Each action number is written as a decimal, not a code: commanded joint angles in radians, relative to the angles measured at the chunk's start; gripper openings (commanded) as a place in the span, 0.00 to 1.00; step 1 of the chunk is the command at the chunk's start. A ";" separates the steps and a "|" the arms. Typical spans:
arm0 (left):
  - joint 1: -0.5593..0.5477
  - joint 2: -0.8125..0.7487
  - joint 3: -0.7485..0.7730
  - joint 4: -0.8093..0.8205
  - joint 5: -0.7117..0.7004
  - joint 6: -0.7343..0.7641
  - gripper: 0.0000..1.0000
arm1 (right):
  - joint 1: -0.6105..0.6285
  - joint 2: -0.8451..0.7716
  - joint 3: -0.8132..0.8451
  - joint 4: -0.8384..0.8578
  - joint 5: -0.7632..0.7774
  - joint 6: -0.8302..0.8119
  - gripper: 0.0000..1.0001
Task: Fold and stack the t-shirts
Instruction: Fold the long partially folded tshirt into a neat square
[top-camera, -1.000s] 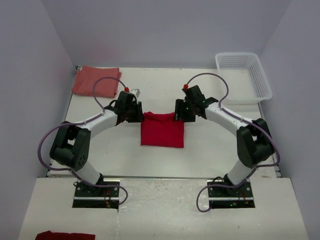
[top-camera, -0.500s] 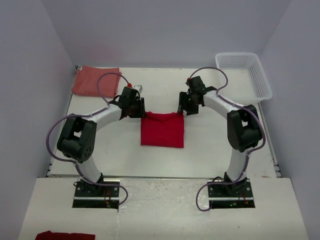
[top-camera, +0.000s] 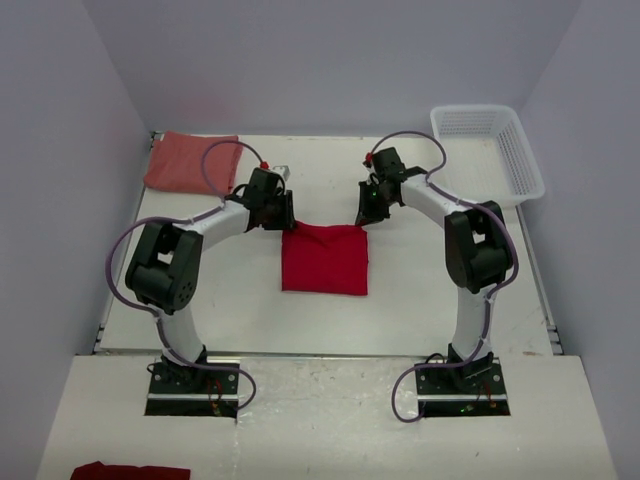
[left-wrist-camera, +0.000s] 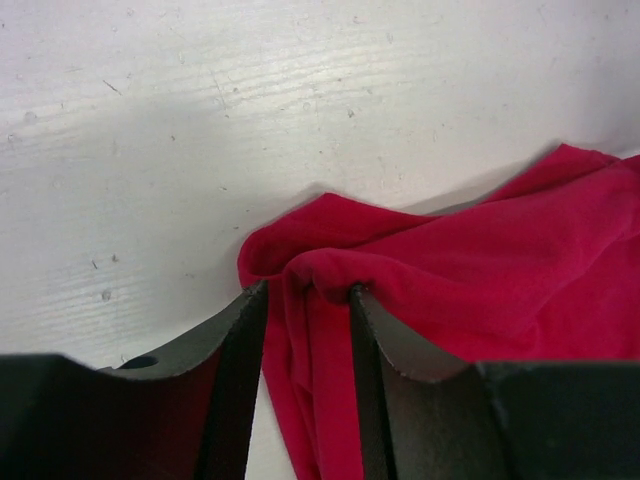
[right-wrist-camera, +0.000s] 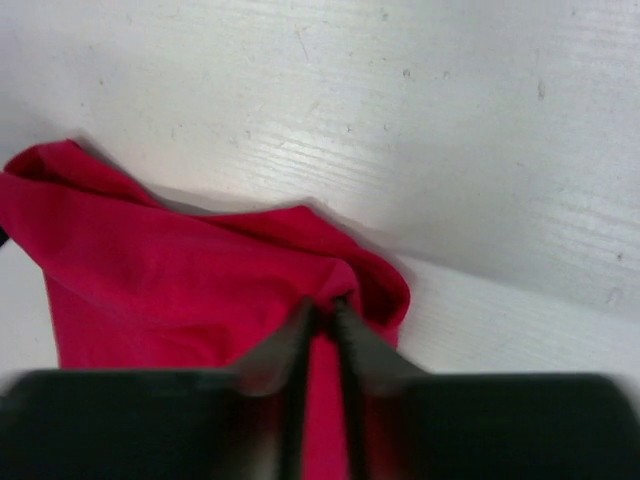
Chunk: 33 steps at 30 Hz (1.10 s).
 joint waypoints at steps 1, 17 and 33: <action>-0.002 0.020 0.051 0.019 -0.016 0.031 0.38 | -0.007 0.011 0.052 -0.003 -0.028 -0.014 0.00; 0.000 -0.085 0.001 0.074 -0.027 0.014 0.00 | -0.008 -0.029 0.045 -0.005 -0.004 -0.028 0.00; 0.000 -0.238 -0.052 -0.002 -0.096 0.005 0.00 | -0.008 -0.043 0.078 -0.032 0.001 -0.040 0.00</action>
